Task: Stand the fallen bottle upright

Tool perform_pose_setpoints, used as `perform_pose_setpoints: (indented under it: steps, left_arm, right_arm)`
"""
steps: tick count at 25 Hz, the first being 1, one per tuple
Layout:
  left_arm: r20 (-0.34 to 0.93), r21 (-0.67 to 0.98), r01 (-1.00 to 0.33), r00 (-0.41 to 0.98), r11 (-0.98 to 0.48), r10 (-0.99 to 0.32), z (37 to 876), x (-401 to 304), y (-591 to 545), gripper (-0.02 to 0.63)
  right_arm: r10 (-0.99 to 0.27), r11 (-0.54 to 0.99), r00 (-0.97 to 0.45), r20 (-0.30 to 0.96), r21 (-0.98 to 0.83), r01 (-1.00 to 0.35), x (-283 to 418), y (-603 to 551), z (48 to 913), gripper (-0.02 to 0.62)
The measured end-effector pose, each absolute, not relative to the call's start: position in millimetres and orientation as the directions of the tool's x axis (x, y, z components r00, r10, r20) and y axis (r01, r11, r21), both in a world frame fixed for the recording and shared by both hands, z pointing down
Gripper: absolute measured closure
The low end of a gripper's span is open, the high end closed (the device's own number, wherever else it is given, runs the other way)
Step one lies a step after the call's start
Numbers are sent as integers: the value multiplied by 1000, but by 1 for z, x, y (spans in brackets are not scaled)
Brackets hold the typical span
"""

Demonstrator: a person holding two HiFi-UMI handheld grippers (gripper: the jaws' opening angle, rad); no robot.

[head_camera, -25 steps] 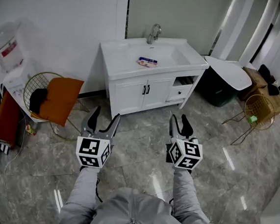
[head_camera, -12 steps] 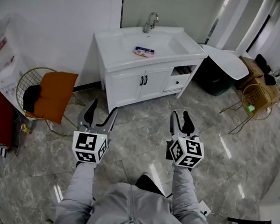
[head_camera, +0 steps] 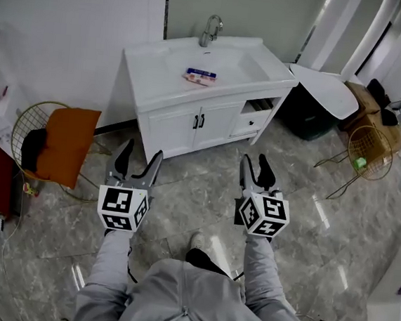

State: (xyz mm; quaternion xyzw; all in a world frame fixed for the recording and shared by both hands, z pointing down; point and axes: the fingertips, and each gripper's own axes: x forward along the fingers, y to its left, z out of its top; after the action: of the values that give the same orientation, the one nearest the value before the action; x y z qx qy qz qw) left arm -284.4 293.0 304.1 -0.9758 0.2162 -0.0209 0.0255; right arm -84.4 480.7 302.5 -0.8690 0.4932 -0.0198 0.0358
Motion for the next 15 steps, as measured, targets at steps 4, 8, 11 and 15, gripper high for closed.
perform_pose_setpoints:
  steps: [4,8,11,15]
  left_arm:
    - [28,-73,-440,896,-895,-443,296,-236,270,268]
    - [22,-97,-442,895,-892,-446,287,-188,253,268]
    - [22,-105,-455,888,-884,-459,285,-163,247,268]
    - [44,-105,-460,883,-881,-467,288,-134,237,268]
  right_arm:
    - [-872,-487,490,-19,-73,-870,-35,452,293,423]
    - [-884,-463,466,-26,-79,-883,6,428,293,423]
    - [-897,-438,441,-20,-78,-895,29,414,296,423]
    - [-905,-424,426,-3,-90,-901,57,398,301,423]
